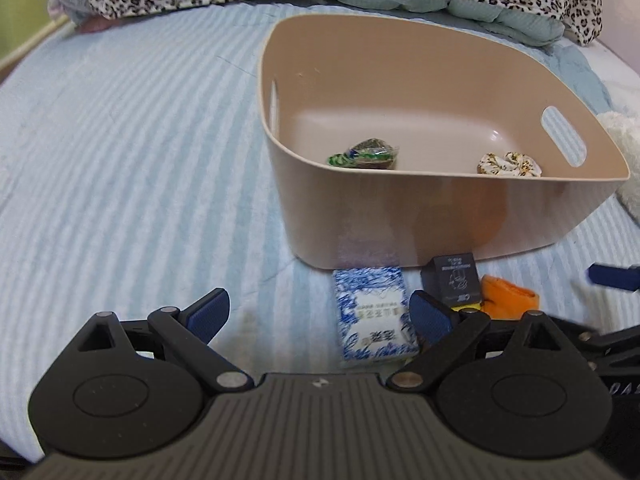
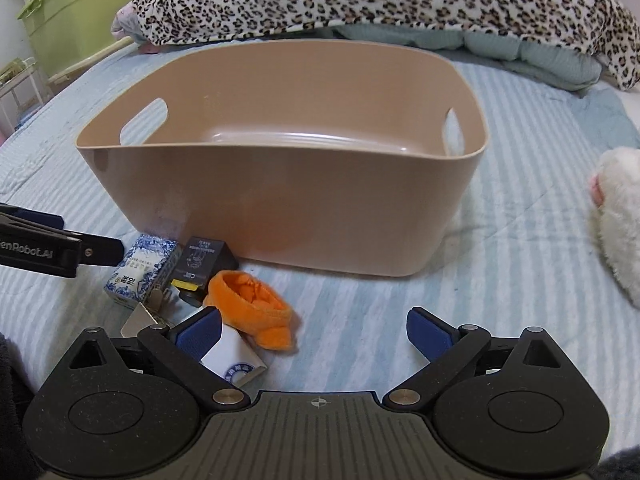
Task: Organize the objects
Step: 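Grasp the blue patterned box with the left tool while the right tool grasps the orange cloth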
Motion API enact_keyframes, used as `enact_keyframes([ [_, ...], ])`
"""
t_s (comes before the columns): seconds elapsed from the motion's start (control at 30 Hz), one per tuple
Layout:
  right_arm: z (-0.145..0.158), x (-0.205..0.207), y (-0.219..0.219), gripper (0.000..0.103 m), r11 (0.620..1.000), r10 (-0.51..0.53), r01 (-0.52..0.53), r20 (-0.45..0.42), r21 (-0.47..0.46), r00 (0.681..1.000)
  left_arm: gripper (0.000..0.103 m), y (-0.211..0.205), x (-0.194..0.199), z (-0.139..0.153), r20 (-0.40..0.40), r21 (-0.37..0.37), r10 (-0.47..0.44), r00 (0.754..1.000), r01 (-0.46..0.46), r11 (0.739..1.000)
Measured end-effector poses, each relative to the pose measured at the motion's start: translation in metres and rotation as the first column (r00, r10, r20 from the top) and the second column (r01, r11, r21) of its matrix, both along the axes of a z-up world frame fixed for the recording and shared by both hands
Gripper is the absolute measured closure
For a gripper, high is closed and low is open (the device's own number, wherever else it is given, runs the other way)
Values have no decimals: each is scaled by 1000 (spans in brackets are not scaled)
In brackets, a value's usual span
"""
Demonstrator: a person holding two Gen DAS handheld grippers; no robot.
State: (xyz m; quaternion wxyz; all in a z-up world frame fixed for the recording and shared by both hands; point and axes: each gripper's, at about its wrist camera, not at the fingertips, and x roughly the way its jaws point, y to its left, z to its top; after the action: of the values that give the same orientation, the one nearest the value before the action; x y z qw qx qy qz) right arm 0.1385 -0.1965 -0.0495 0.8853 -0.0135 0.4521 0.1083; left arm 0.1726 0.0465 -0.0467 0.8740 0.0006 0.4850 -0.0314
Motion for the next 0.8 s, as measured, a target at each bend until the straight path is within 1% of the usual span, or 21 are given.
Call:
enact_keyframes([
  [0.1,-8,6,3,4,1000,7,-6,-22,31,1000,6,-1,5,-7,-14,-25,-5,1000,5,1000],
  [0.2,-16,12,9,7,999,18,-17,-38,36,999,6,-4,10,-17,-38,-20,-9,999,9,1000],
  [0.3,-23,17,14,13,999,23,-20,-55,47,998,6,-4,12,-26,-60,-28,-5,998,4,1000],
  [0.4,-28,18,16,22,997,22,-18,-55,75,998,7,-3,14,-35,-90,-50,12,996,-17,999],
  [0.47,-28,17,15,36,995,18,-13,-43,99,999,10,-2,14,-40,-93,-62,22,995,-28,998],
  [0.5,-28,17,15,40,994,18,-14,-38,105,999,13,-2,13,-41,-87,-53,23,996,-27,998],
  [0.53,-27,16,16,48,994,19,-15,-32,108,999,16,-3,11,-41,-80,-41,20,997,-24,999],
  [0.57,-27,16,16,58,994,20,-17,-29,111,999,23,-4,10,-40,-72,-30,16,997,-18,999],
  [0.6,-26,15,16,65,993,22,-18,-29,114,999,30,-4,8,-39,-65,-24,10,998,-12,1000],
  [0.63,-25,18,17,79,993,23,-18,-36,115,999,33,-4,7,-38,-61,-21,7,998,-8,1000],
  [0.67,-26,17,17,85,994,21,-16,-39,113,999,40,-3,5,-37,-60,-23,5,998,-7,1000],
  [0.73,-26,15,16,89,995,5,-1,-37,101,999,47,-2,3,-35,-58,-32,-3,998,1,999],
  [0.77,-27,14,16,90,995,3,0,-36,102,999,54,-1,1,-34,-56,-33,-10,998,8,999],
  [0.8,-26,12,16,91,995,3,1,-36,103,999,54,-1,0,-33,-54,-30,-12,998,10,999],
])
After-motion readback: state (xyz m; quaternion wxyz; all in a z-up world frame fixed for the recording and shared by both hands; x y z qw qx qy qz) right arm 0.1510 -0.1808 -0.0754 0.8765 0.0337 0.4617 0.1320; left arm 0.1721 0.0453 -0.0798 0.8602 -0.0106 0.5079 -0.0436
